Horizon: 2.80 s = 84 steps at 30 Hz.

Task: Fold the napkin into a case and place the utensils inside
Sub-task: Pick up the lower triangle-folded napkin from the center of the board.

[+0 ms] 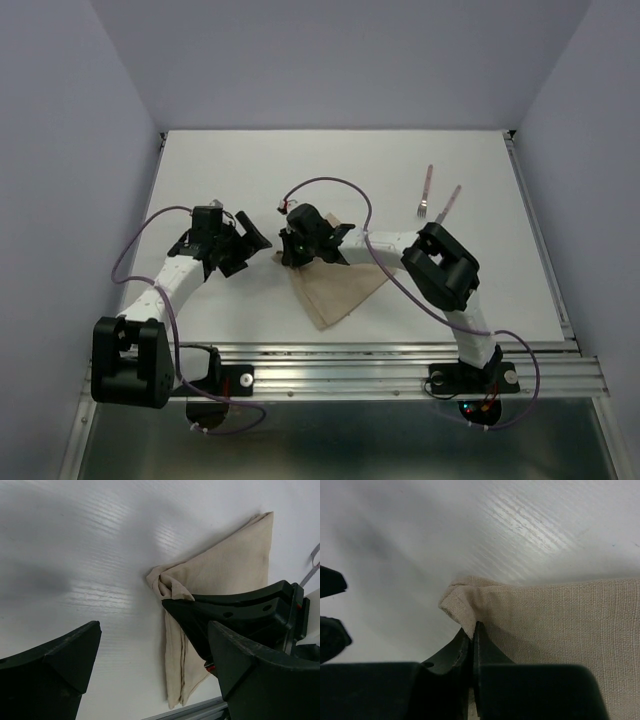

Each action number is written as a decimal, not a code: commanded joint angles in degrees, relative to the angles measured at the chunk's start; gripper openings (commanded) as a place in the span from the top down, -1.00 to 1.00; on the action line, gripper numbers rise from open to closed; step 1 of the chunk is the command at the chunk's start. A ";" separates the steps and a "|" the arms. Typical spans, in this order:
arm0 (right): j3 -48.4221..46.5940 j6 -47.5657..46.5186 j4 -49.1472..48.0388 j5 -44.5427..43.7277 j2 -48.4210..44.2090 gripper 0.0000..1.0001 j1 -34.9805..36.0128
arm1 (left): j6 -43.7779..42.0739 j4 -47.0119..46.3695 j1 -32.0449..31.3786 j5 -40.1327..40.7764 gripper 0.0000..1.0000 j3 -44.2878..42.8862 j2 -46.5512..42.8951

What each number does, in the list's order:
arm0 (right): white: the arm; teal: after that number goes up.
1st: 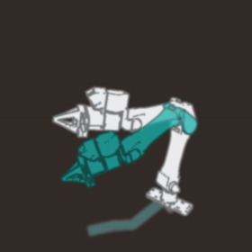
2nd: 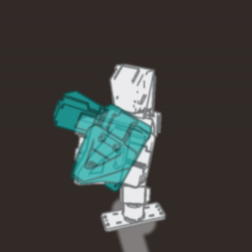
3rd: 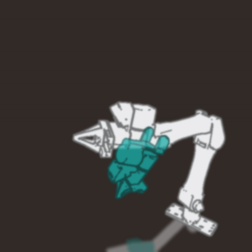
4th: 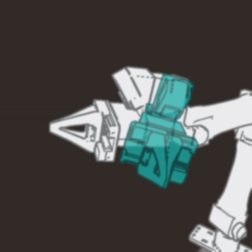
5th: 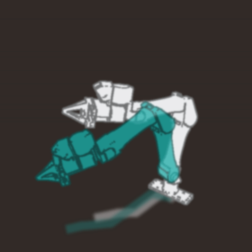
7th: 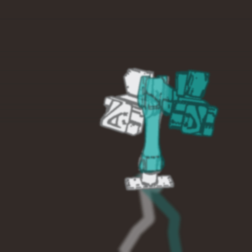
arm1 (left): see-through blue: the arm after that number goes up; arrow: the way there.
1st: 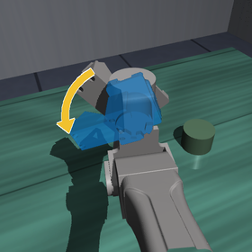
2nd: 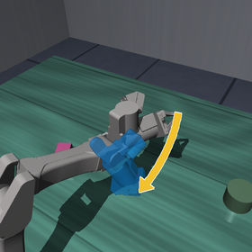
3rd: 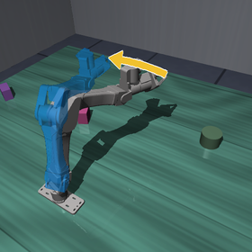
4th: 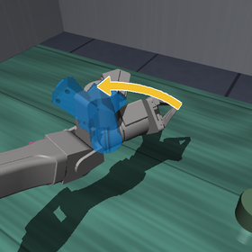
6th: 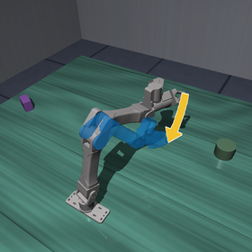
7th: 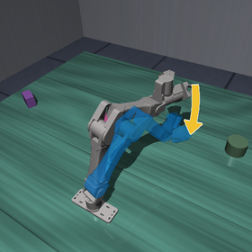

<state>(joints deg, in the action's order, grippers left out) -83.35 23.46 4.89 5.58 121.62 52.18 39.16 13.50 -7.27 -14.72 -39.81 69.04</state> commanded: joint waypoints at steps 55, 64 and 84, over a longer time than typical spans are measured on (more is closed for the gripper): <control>11.62 -1.40 -1.72 -2.22 -13.33 -0.23 -1.22 | 13.49 -24.48 -2.84 -11.38 1.00 5.97 16.04; 23.92 -1.93 -0.15 -17.96 -22.64 -0.30 7.39 | 14.90 -23.08 -2.84 -10.16 1.00 5.27 16.48; 27.63 -1.05 4.61 -29.31 -21.78 -0.05 19.89 | 13.93 -21.14 -2.84 -9.36 1.00 3.25 17.63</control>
<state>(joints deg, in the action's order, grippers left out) -55.66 22.46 9.10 -20.99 98.41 71.16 53.56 -8.25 -9.78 -24.60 -34.74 86.98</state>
